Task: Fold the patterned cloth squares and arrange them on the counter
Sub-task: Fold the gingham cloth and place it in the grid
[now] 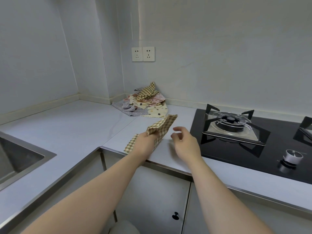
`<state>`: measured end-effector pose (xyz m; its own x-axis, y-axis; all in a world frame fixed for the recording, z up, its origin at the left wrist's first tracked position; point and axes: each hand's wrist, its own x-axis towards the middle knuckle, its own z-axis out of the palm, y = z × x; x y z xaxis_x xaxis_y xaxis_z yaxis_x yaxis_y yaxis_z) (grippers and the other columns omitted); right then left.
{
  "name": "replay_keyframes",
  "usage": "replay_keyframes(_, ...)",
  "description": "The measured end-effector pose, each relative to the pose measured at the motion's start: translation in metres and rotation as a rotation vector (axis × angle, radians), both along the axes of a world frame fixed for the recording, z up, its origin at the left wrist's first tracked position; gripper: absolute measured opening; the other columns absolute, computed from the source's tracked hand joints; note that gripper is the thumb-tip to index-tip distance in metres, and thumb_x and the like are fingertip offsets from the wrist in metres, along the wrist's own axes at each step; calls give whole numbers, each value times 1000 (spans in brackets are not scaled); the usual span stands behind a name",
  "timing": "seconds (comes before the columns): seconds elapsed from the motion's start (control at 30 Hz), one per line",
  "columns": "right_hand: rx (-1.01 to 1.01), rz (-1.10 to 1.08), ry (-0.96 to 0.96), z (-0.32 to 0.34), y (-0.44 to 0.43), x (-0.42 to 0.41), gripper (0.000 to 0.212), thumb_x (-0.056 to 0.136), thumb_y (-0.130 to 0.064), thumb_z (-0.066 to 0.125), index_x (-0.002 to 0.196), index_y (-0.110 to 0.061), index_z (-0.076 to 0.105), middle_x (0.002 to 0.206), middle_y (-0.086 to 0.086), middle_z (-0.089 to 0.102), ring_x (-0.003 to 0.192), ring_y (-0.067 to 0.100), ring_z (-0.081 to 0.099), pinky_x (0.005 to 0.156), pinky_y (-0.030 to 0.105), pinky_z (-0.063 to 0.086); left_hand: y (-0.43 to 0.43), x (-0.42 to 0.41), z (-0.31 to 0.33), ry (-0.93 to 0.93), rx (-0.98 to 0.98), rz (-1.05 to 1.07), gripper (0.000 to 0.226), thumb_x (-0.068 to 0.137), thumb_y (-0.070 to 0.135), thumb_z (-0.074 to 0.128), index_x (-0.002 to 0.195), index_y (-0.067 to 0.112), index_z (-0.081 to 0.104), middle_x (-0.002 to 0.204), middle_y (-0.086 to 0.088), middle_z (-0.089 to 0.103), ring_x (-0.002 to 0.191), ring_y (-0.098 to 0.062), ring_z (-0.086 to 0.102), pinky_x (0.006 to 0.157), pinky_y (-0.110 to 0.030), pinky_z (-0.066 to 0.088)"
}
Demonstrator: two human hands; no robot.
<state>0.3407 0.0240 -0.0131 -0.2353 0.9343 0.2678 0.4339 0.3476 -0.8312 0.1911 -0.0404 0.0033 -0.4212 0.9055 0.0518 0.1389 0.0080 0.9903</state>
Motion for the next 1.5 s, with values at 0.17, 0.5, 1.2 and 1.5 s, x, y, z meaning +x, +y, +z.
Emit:
replay_keyframes(0.17, 113, 69, -326, -1, -2, -5, 42, 104, -52, 38, 143, -38, 45, 133, -15, 65, 121, 19, 60, 104, 41, 44, -2, -4, 10, -19, -38, -127, 14, 96, 13, 62, 105, 15, 73, 100, -3, 78, 89, -17, 73, 74, -27, 54)
replay_keyframes(0.5, 166, 98, -469, 0, -3, -4, 47, 101, -61, 37, 145, -44, 42, 132, -11, 65, 124, 20, 57, 106, 41, 33, 11, -24, 45, -87, -274, -232, 50, 84, 50, 75, 119, 16, 64, 106, -11, 76, 98, -31, 73, 90, -49, 59)
replay_keyframes(1.2, 235, 104, -716, 0, -5, -11, 77, 92, -81, 22, 154, -36, 36, 150, -10, 51, 141, 20, 38, 111, 47, 26, 26, -87, 18, 445, -318, 14, 22, 90, 13, 74, 102, 14, 55, 93, -9, 57, 66, -20, 50, 55, -29, 45)
replay_keyframes(1.5, 247, 107, -745, 0, -6, -11, 80, 90, -84, 23, 154, -38, 35, 155, -11, 46, 144, 19, 34, 113, 49, 24, 18, -91, 13, 772, -217, -23, 11, 93, 14, 68, 93, 24, 73, 86, 6, 51, 76, -11, 49, 60, -22, 38)
